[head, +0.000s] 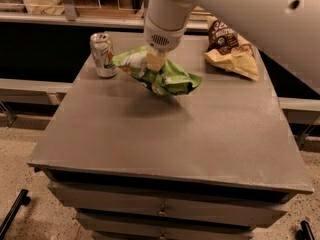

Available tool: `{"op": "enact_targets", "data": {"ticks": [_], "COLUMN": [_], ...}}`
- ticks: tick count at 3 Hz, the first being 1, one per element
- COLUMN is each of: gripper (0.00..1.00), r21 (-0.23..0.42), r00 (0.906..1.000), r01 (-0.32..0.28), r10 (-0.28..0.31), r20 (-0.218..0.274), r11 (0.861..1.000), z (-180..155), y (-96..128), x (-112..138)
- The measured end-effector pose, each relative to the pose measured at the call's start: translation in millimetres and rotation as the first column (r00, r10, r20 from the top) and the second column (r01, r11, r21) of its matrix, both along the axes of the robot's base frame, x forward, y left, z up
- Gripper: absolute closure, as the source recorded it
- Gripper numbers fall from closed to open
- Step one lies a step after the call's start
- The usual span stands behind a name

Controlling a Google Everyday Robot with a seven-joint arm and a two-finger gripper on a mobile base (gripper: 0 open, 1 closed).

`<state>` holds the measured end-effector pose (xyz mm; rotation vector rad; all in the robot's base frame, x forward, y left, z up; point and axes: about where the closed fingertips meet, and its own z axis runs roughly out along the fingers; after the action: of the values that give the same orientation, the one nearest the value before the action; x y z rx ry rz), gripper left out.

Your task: Move green rice chip bag near 7up can

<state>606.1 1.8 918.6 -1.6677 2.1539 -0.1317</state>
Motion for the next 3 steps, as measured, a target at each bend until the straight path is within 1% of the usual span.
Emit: {"op": "enact_targets", "data": {"ticks": [1,2,3], "gripper": [1.0,1.0,1.0], "r21": [-0.089,-0.117,-0.137], "r00": [0.9953,0.9913,0.9891], "r01": [-0.097,-0.132,-0.147], "r10": [0.096,0.131,0.147], "r20": [-0.015,-0.015,-0.008], "r11": [0.991,0.984,0.98], "z": [-12.1,-16.0,-15.4], "y": [9.6,17.2,26.4], "x": [-1.6,-1.8,0.1]}}
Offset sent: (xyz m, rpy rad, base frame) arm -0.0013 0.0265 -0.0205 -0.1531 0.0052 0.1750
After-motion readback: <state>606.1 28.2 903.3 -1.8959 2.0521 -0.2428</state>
